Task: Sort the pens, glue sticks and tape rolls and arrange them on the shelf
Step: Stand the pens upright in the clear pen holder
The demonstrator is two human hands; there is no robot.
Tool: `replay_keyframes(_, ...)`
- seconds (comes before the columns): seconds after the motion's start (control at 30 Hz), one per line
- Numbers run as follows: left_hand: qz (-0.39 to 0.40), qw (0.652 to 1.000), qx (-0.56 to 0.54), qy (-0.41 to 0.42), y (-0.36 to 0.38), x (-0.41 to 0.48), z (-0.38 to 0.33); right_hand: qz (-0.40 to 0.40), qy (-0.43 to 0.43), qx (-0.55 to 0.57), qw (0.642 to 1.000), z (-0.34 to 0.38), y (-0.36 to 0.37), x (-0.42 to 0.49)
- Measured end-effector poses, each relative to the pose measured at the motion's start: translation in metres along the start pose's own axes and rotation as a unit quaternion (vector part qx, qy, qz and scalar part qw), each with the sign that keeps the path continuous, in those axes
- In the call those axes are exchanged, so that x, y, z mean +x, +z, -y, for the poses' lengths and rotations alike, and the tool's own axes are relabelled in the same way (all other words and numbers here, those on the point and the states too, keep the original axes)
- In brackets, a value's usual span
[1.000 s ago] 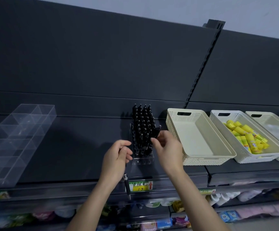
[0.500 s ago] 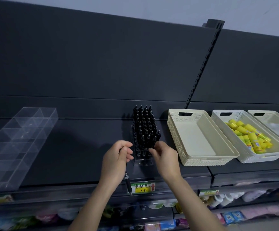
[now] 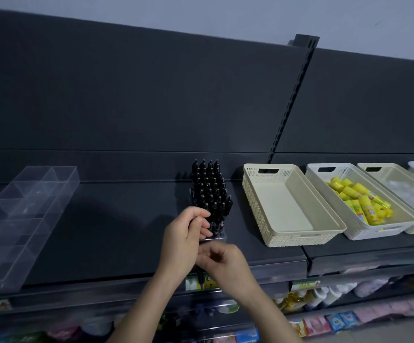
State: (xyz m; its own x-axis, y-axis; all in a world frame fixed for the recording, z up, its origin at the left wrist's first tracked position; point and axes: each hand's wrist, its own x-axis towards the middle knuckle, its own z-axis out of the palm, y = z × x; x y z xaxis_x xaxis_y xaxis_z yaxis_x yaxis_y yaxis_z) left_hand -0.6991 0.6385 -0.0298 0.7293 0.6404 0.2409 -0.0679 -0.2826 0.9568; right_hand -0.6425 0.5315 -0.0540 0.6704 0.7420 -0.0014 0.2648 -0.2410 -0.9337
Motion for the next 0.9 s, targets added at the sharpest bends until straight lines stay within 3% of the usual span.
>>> replay_keyframes(0.1, 0.007, 1.0, -0.012, -0.004, 0.006, 0.002, 0.004, -0.026, -0.003, -0.055, 0.998, -0.002, -0.007, -0.001)
replay_keyframes(0.23, -0.013, 0.999, 0.02, -0.045, 0.007, 0.011, 0.026, -0.143, 0.014, -0.186, 0.972, -0.01, -0.03, 0.005)
replay_keyframes(0.37, 0.001, 0.989, 0.103, -0.109, 0.012, 0.018, 0.053, -0.233, 0.048, -0.138, 0.961, -0.011, -0.054, 0.021)
replay_keyframes(0.57, 0.065, 0.986, 0.115, -0.104, 0.021, 0.019, 0.075, -0.233, 0.036, -0.147, 0.961, -0.008, -0.056, 0.041)
replay_keyframes(0.7, 0.057, 0.986, 0.113, -0.107, 0.023, 0.019, 0.085, -0.243, 0.01, -0.151, 0.958, -0.007, -0.058, 0.047)
replay_keyframes(0.9, 0.058, 0.987, 0.098, -0.115, 0.024, 0.019, 0.085, -0.184, 0.025, -0.207, 0.96, -0.016, -0.054, 0.053)
